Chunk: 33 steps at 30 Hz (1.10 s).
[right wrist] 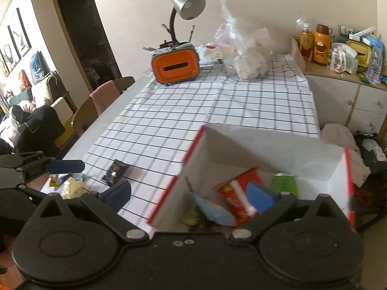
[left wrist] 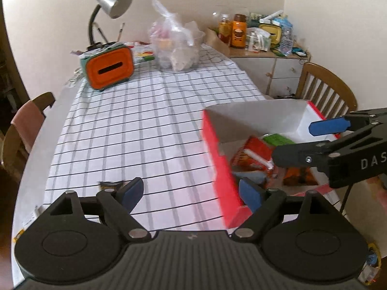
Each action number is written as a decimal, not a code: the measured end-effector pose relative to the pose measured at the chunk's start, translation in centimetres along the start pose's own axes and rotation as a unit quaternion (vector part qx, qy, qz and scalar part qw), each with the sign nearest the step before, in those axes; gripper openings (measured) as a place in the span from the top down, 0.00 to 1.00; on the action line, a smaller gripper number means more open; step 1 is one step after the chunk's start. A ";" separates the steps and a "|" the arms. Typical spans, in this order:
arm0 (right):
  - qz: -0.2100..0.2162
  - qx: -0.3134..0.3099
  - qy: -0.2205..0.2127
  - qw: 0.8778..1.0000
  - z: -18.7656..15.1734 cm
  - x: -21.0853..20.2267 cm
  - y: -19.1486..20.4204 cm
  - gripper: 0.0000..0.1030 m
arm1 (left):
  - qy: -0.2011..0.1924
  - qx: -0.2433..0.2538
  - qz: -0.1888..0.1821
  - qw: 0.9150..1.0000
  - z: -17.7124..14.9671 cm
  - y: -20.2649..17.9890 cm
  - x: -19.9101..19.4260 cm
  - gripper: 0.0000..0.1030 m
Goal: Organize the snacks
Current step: 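Move both tools back from the box to the remaining snacks, then grasp the black snack bag with the right tool while the left tool grasps the cream pastry packet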
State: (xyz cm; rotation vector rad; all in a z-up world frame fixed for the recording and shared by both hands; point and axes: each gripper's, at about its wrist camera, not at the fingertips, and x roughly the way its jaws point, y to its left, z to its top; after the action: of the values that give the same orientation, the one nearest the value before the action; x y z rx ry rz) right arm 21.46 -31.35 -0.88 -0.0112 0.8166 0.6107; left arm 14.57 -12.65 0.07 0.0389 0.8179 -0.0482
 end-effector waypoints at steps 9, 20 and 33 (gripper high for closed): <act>-0.003 -0.005 0.015 1.000 0.0 3.4 6.1 0.01 | 0.010 -0.016 0.029 0.999 -2.9 7.4 -1.0 0.16; -0.016 -0.019 0.047 0.999 0.4 9.0 12.2 0.01 | 0.025 -0.044 0.052 0.997 -6.6 15.4 -1.1 0.16; -0.043 -0.025 0.087 0.995 1.2 17.3 16.2 0.03 | 0.043 -0.070 0.084 0.993 -10.9 20.1 0.5 0.16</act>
State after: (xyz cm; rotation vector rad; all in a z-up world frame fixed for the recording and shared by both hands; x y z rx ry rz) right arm 22.95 -8.85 -8.38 -0.1453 0.9638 0.5535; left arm 8.10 7.97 -7.39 -0.0222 0.8998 0.1715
